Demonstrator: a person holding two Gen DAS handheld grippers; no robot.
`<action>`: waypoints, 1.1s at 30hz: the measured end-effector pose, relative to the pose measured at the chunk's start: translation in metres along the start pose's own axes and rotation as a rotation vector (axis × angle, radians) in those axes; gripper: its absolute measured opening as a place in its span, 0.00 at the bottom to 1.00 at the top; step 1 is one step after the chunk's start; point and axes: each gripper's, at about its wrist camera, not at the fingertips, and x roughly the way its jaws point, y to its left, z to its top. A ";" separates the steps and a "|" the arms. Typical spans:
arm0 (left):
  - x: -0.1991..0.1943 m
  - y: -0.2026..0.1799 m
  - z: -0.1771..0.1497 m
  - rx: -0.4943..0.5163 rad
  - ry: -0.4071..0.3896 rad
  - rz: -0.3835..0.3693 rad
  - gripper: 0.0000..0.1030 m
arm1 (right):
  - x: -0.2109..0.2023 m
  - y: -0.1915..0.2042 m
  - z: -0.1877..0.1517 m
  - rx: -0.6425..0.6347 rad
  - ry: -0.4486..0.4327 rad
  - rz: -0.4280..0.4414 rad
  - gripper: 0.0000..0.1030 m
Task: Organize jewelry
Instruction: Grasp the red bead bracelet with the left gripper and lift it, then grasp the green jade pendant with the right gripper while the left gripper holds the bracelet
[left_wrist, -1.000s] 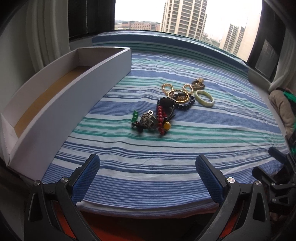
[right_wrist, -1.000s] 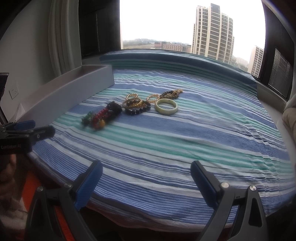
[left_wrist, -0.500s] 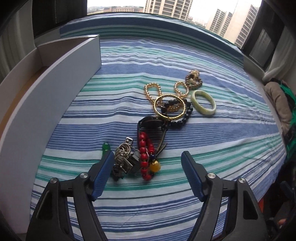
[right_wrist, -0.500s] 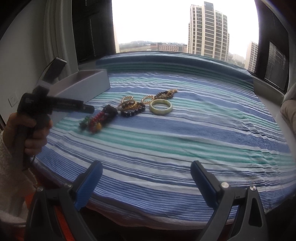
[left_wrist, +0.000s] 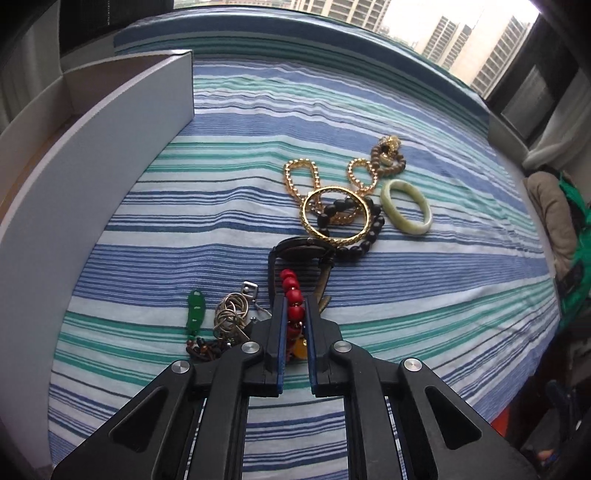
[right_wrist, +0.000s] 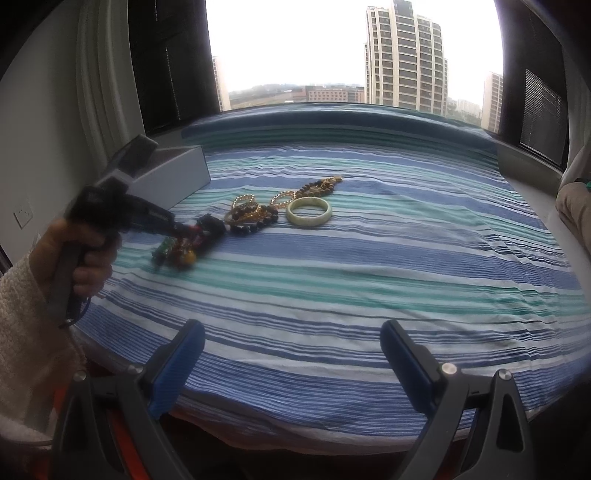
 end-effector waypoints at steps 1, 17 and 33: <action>-0.009 0.000 0.000 -0.007 -0.018 -0.015 0.07 | 0.001 -0.001 0.000 0.004 0.004 0.001 0.95; -0.103 0.060 -0.054 -0.117 -0.167 0.057 0.07 | 0.009 -0.003 0.026 0.012 -0.001 0.148 0.95; -0.117 0.107 -0.102 -0.233 -0.191 0.098 0.07 | 0.173 0.180 0.112 -0.294 0.434 0.562 0.27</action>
